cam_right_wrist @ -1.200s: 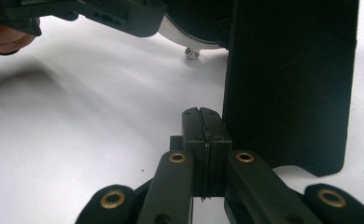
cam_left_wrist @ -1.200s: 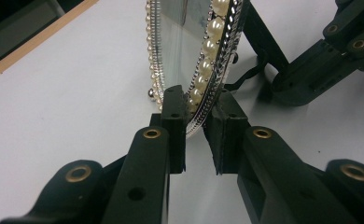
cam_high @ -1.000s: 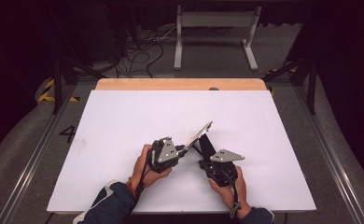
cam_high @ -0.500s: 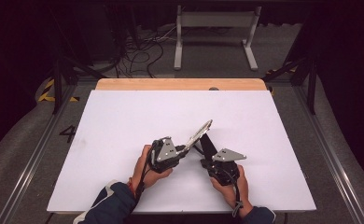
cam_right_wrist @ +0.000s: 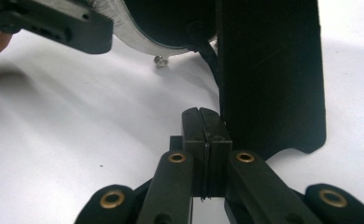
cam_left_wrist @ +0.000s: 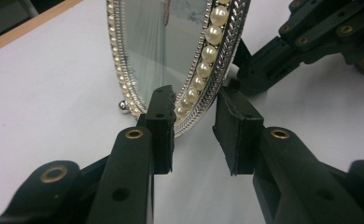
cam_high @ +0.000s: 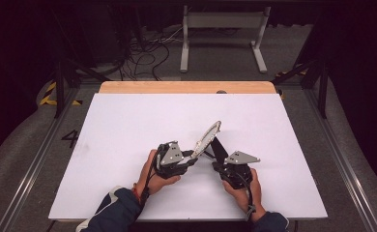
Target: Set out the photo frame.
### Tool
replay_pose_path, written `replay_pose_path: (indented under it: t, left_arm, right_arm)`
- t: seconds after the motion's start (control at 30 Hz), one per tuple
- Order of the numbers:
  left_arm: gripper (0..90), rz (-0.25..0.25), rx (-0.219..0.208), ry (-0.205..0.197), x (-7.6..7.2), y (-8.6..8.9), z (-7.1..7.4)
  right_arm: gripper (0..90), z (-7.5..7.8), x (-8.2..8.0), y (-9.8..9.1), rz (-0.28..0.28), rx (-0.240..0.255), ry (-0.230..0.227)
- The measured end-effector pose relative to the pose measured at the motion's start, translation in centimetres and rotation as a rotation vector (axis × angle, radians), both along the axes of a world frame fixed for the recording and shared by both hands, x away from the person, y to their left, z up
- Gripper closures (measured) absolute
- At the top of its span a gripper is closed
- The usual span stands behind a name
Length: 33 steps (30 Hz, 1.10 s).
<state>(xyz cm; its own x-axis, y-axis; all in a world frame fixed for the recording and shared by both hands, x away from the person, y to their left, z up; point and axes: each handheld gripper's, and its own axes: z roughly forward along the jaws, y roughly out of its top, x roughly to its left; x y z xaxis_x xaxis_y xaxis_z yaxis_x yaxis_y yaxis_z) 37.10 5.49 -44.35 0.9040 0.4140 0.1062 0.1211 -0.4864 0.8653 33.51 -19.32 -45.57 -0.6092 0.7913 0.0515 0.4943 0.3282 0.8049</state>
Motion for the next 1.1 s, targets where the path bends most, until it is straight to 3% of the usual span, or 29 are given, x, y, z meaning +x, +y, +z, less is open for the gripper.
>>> replay_pose_path:
  t: [0.2, 0.4, 0.6, 0.83, 1.0, 1.1]
  left_arm:
    - [73.8, -0.014, 0.012, -0.003, -0.2, -0.4, 0.1]
    - [72.4, -0.026, 0.007, 0.017, -0.3, -0.6, 0.2]
    - [71.1, -0.03, 0.042, -0.016, -0.6, -1.0, 0.6]
    - [69.9, -0.019, 0.026, -0.004, -0.2, -0.4, 0.7]
    - [63.7, -0.025, 0.056, -0.014, -0.5, 0.5, 1.5]
    - [57.6, -0.007, 0.052, -0.005, -0.6, 1.2, 1.8]
  right_arm:
    - [90.0, 0.0, 0.2, -0.3, -0.005, -0.004, -0.005]
    - [90.0, 0.0, 0.5, -0.8, -0.003, -0.01, -0.007]
    - [90.0, 0.0, 0.9, -1.2, -0.005, -0.019, -0.01]
    - [90.0, 0.0, 1.2, -1.6, -0.009, -0.022, -0.014]
    - [90.0, 0.1, 1.5, -2.0, -0.014, -0.023, -0.013]
    - [90.0, 0.1, 1.7, -2.2, -0.022, -0.022, -0.01]
